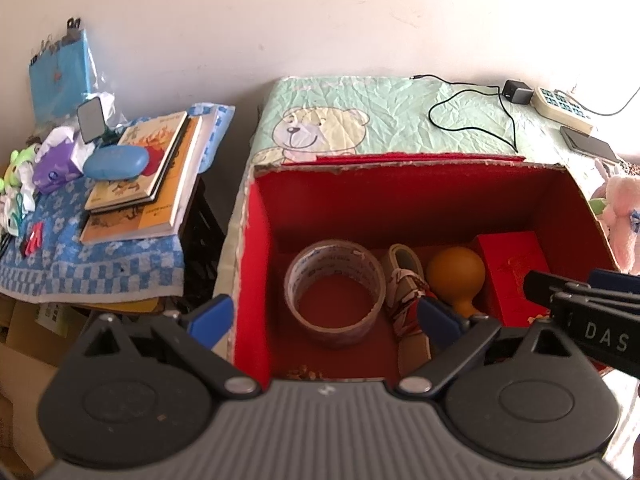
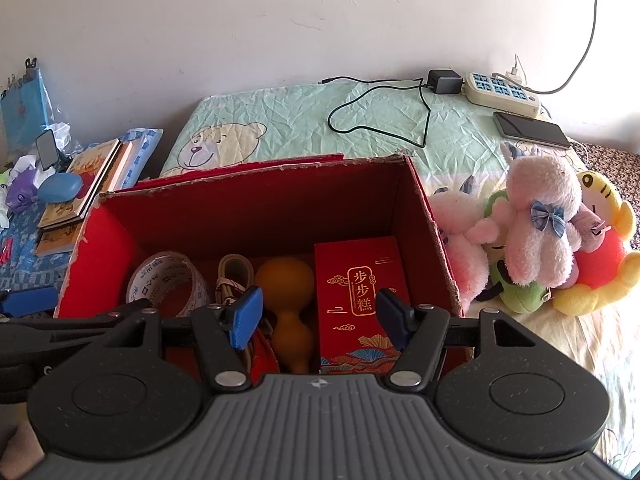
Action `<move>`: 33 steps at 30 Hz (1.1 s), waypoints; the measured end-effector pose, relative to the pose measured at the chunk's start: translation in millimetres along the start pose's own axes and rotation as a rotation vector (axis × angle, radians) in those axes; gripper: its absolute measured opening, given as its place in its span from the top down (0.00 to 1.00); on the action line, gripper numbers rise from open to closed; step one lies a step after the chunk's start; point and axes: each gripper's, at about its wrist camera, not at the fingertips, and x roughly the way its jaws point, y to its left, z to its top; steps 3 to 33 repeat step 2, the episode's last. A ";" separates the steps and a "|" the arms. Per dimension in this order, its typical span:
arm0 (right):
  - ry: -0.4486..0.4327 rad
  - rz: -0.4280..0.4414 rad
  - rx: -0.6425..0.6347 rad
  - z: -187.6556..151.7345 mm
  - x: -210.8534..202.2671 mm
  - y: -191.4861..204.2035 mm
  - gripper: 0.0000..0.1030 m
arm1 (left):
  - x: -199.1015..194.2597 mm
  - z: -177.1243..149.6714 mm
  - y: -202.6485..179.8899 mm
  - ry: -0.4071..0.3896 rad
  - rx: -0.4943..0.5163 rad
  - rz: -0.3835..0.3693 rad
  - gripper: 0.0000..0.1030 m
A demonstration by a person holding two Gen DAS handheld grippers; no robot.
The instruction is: Organize objects
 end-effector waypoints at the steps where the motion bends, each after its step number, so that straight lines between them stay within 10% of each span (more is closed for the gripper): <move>1: -0.003 -0.004 -0.002 -0.3 -0.7 0.3 0.37 | -1.3 -0.5 -1.2 -0.002 0.002 0.000 0.08; 33: -0.005 -0.005 -0.001 -0.6 -1.1 0.0 0.37 | -1.6 -0.7 -1.2 -0.001 -0.001 0.000 0.08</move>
